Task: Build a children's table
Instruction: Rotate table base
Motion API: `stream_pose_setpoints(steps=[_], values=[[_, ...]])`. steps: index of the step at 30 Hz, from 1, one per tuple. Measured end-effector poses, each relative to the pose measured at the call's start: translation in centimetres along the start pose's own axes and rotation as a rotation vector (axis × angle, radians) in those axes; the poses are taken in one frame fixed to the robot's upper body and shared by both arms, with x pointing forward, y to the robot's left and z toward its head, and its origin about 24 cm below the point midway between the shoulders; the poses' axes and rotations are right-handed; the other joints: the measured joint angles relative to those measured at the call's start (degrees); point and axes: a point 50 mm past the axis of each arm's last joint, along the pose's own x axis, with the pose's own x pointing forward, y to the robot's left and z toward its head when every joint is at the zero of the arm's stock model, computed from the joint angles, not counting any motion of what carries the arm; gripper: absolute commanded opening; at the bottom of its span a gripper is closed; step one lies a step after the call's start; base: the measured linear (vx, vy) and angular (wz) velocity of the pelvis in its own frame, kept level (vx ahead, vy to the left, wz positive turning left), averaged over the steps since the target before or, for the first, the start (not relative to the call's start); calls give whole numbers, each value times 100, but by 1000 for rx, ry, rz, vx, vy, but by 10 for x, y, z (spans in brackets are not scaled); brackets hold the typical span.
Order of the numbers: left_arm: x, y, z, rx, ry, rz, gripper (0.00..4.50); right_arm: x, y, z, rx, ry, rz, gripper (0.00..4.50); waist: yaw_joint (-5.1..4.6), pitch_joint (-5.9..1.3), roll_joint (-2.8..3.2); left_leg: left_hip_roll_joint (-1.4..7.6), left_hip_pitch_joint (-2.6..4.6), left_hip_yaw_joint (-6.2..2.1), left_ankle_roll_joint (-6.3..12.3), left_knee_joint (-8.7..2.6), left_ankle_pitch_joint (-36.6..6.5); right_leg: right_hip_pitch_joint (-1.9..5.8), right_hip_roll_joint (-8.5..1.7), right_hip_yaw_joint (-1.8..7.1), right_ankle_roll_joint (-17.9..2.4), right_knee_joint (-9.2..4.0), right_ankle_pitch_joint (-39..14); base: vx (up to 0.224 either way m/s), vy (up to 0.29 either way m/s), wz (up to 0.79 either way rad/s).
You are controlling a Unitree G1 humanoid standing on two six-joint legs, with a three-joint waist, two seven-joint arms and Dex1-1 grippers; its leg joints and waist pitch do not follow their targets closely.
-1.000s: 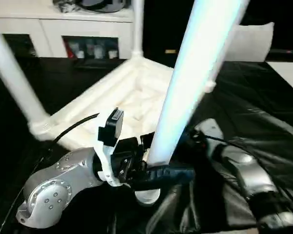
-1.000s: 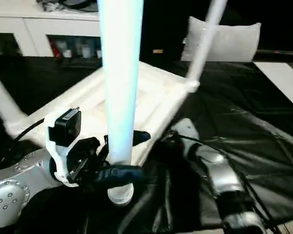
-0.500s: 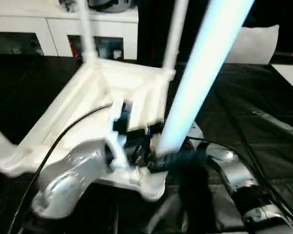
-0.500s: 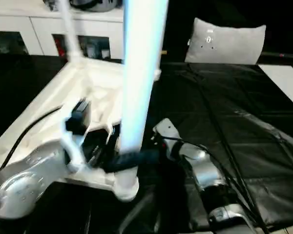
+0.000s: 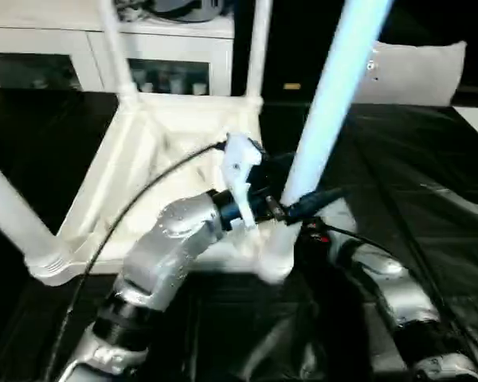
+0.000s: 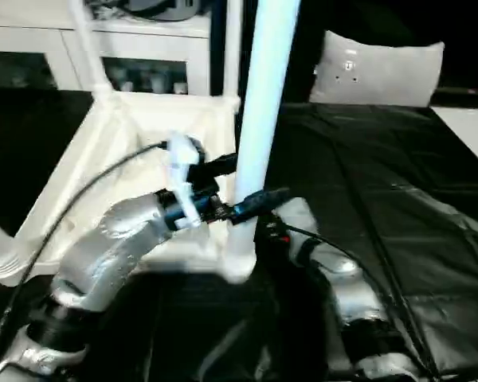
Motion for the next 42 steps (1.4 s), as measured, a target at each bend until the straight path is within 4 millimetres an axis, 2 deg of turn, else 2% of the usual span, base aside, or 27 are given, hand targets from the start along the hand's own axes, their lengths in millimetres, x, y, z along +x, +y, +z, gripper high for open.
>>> stream_pose_setpoints(steps=[6, 9, 14, 16, 18, 22, 25, 27, 29, 34, 35, 36, 37, 39, 40, 41, 42], values=[[4, -5, -2, 15, -20, 8, 448, -22, -6, -4, 25, -23, -55, 450, -14, -27, 93, 3, -8, -1, 3, -3, -1, -5, 0, -5, 1, -7, -1, 0, 0, 0], [-9, -9, -11, 14, 2, -6, 448, -31, -2, -2, 50, -52, -70, 450, -9, -36, 141, 6, -7, -1, 4, -8, -1, -8, 1, -9, 7, -8, -5, 0, 0, 0], [-47, -2, -28, 0, 71, 73, 448, -43, 8, 10, 118, -129, -102, 450, 1, -29, 159, 12, -4, -4, 2, -15, -1, -10, 5, -12, 12, -6, -8, 0, 0, 0], [-57, -1, -30, -6, 75, 97, 448, -46, 14, 15, 129, -147, -109, 450, 7, -29, 157, 12, -7, -4, 1, -15, -1, -11, 4, -12, 14, -9, -9, 0, 0, 0], [-80, -3, -35, -40, 71, 186, 448, -53, 26, 21, 152, -168, -126, 450, -15, -28, 152, 12, -3, -4, 0, -15, -2, -10, 5, -11, 25, -9, -15, 0, 0, 0], [-117, 11, -41, -44, 113, 409, 448, -59, 32, 24, 173, -164, -163, 450, -20, -22, 144, 12, -2, -6, -1, -15, -2, -15, 4, -11, 69, -10, -41, 0, 0, 0], [-139, 14, -47, -29, 156, 557, 448, -61, 35, 31, 159, -185, -186, 450, -9, -19, 120, 12, -5, -6, -1, -15, -3, -13, 4, -10, 74, -25, -44, 0, 0, 0], [-144, 18, -48, -17, 160, 638, 448, -62, 35, 32, 165, -176, -197, 450, 35, -15, 89, 11, -4, -7, -1, -16, -3, -32, 4, -11, 76, -42, -45, 0, 0, 0], [-143, 19, -46, -21, 136, 679, 448, -62, 36, 33, 172, -173, -201, 450, 56, -17, 86, 11, -4, -7, 1, -16, -4, -23, 4, -11, 76, -69, -45, 0, 0, 0], [-132, 15, -42, -27, 94, 710, 448, -62, 40, 37, 186, -185, -200, 450, 36, -29, 71, 4, -11, -7, 12, -25, -10, 0, 3, -7, 71, -113, -27, 0, 0, 0], [-132, 15, -42, -26, 94, 718, 448, -62, 40, 38, 191, -192, -206, 450, 24, -38, 62, 3, -28, -6, 11, -25, -9, 1, 3, -4, 55, -116, 31, 0, 0, 0], [-131, 15, -42, -23, 96, 725, 448, -62, 41, 38, 196, -196, -211, 450, 11, -65, 56, 3, -72, -4, 19, -24, 16, -33, 3, -9, 77, -113, 69, 0, 0, 0], [-131, 15, -42, -19, 101, 728, 448, -62, 40, 39, 199, -197, -218, 450, 5, -109, 56, 3, -149, -4, 58, -14, 90, -114, 4, -16, 89, -86, 103, 0, 0, 0], [-128, 15, -41, -11, 104, 729, 448, -61, 39, 39, 201, -196, -231, 450, 2, -173, 71, 3, -372, -13, 115, 35, 163, -326, 5, -28, 118, -18, 163, -26, -6, 3], [-127, 15, -41, -8, 105, 729, 448, -61, 39, 38, 205, -188, -233, 450, 5, -203, 88, 3, -509, -34, 188, 63, 187, -448, 2, -44, 134, -10, 207, -98, -4, 6], [-127, 15, -41, -8, 104, 731, 448, -61, 39, 38, 208, -183, -234, 450, 7, -206, 96, 6, -570, -44, 212, 65, 203, -501, 2, -52, 109, -20, 235, -175, 7, 7], [-127, 15, -42, -13, 110, 741, 448, -61, 39, 36, 208, -173, -234, 450, 7, -193, 120, 28, -589, -51, 236, 72, 215, -490, 5, -83, 79, -80, 277, -139, 13, 3]])
